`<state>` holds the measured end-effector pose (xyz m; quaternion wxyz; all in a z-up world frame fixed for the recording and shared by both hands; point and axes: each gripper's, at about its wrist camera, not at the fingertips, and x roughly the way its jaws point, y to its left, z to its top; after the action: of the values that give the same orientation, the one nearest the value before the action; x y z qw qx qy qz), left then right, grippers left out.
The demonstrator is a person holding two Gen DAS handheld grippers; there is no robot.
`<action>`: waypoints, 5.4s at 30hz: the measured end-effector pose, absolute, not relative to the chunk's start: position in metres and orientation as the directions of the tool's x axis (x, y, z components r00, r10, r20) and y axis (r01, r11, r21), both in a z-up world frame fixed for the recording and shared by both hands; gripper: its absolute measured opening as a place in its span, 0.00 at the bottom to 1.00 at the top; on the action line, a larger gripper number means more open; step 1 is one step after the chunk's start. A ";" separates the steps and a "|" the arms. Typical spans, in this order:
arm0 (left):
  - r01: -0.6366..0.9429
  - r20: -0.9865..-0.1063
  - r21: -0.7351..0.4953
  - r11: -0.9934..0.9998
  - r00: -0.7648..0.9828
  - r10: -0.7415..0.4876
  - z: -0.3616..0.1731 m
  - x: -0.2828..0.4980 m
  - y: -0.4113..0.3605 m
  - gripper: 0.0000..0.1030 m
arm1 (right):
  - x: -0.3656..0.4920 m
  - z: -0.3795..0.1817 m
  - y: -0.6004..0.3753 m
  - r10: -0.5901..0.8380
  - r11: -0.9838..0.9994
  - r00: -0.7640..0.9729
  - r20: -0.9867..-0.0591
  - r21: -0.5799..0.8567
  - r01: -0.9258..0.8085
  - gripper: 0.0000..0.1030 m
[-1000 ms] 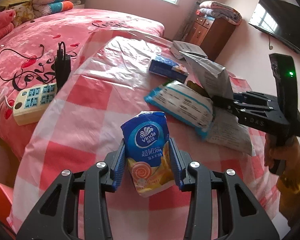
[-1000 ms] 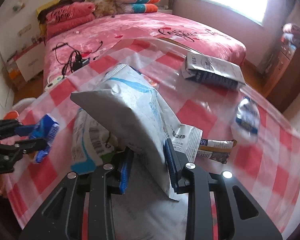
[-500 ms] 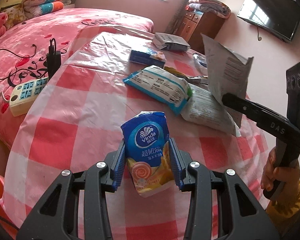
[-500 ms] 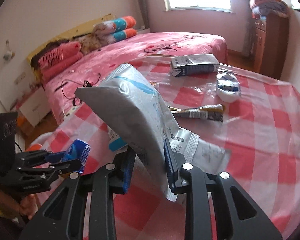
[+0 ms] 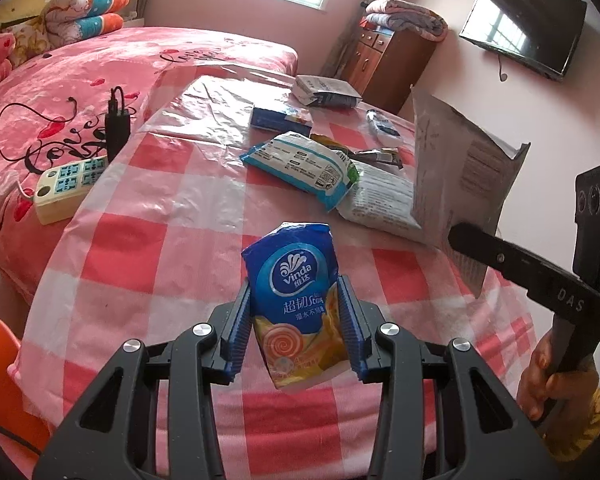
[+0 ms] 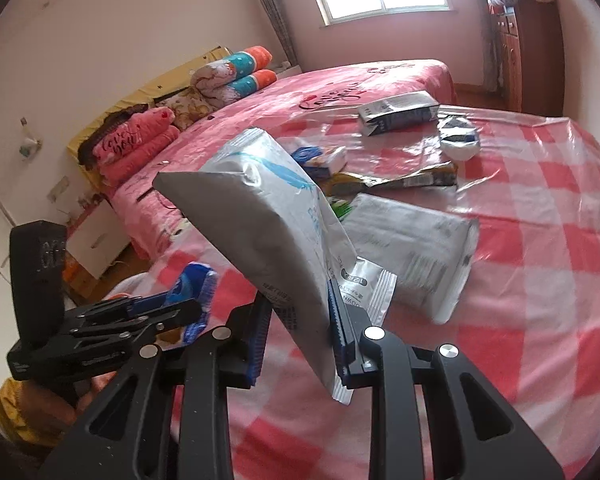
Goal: Collect trash
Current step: 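Carry the blue packet and white wrapper over the orange bucket with both tools, then open both tools to drop the packet and wrapper into the bucket, then move both tools back to the remaining trash on the table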
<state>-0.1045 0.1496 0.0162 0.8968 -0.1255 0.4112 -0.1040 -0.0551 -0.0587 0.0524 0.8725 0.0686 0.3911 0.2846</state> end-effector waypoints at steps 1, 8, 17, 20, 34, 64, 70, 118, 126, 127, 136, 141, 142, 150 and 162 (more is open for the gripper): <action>0.083 -0.709 -0.312 0.946 0.643 -0.290 0.018 -0.108 0.151 0.41 | -0.059 0.053 -0.056 0.556 0.824 0.528 -0.642 0.347 -0.447 0.27; 0.068 -0.692 -0.318 0.946 0.665 -0.280 0.025 -0.127 0.166 0.41 | -0.084 0.060 -0.037 0.586 0.801 0.505 -0.633 0.359 -0.479 0.27; 0.007 -0.691 -0.314 0.949 0.684 -0.234 0.025 -0.152 0.201 0.41 | -0.106 0.064 0.011 0.631 0.747 0.429 -0.646 0.357 -0.561 0.27; -0.031 -0.695 -0.312 0.950 0.689 -0.206 0.024 -0.162 0.217 0.41 | -0.111 0.065 0.033 0.653 0.715 0.389 -0.650 0.360 -0.599 0.27; -0.320 -0.756 -0.271 0.908 0.654 0.005 -0.004 -0.219 0.331 0.41 | -0.148 0.059 0.165 0.715 0.496 0.114 -0.690 0.385 -0.778 0.27; -0.589 -0.826 -0.238 0.773 0.541 0.158 -0.047 -0.271 0.424 0.80 | -0.151 0.023 0.205 0.633 0.583 0.166 -0.756 0.325 -0.744 0.88; -0.500 -0.794 -0.254 0.828 0.597 0.117 -0.028 -0.254 0.395 0.80 | -0.150 0.019 0.169 0.596 0.654 0.244 -0.765 0.286 -0.700 0.88; -0.011 -0.683 -0.294 0.956 0.702 -0.202 0.046 -0.104 0.177 0.81 | -0.016 0.063 -0.083 0.348 0.936 0.583 -0.734 0.311 -0.166 0.93; 0.034 -0.684 -0.239 0.970 0.703 -0.193 0.044 -0.092 0.159 0.81 | -0.023 0.040 -0.060 0.316 0.948 0.609 -0.728 0.217 -0.233 0.93; 0.038 -0.683 -0.232 0.972 0.705 -0.191 0.044 -0.092 0.157 0.81 | -0.026 0.039 -0.059 0.324 0.945 0.607 -0.726 0.216 -0.245 0.93; 0.034 -0.692 -0.246 0.969 0.694 -0.200 0.040 -0.094 0.151 0.81 | -0.043 0.033 -0.070 0.320 0.946 0.606 -0.729 0.208 -0.250 0.93; 0.039 -0.696 -0.245 0.969 0.688 -0.204 0.038 -0.098 0.146 0.81 | -0.051 0.038 -0.067 0.273 0.954 0.626 -0.730 0.119 -0.276 0.93; 0.040 -0.697 -0.245 0.969 0.687 -0.205 0.038 -0.099 0.145 0.81 | -0.053 0.039 -0.066 0.269 0.953 0.628 -0.730 0.107 -0.283 0.93; 0.044 -0.703 -0.262 0.964 0.676 -0.222 0.035 -0.103 0.143 0.81 | -0.066 0.023 -0.070 0.315 0.945 0.602 -0.734 0.183 -0.271 0.93; 0.016 -0.695 -0.375 0.927 0.656 -0.293 0.037 -0.089 0.149 0.81 | -0.106 0.018 -0.049 0.320 0.934 0.666 -0.674 0.107 -0.340 0.93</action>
<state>-0.0889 0.1494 0.0370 0.8939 -0.1704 0.4055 -0.0865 -0.1062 -0.0485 0.0176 0.9125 -0.0138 0.3667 0.1810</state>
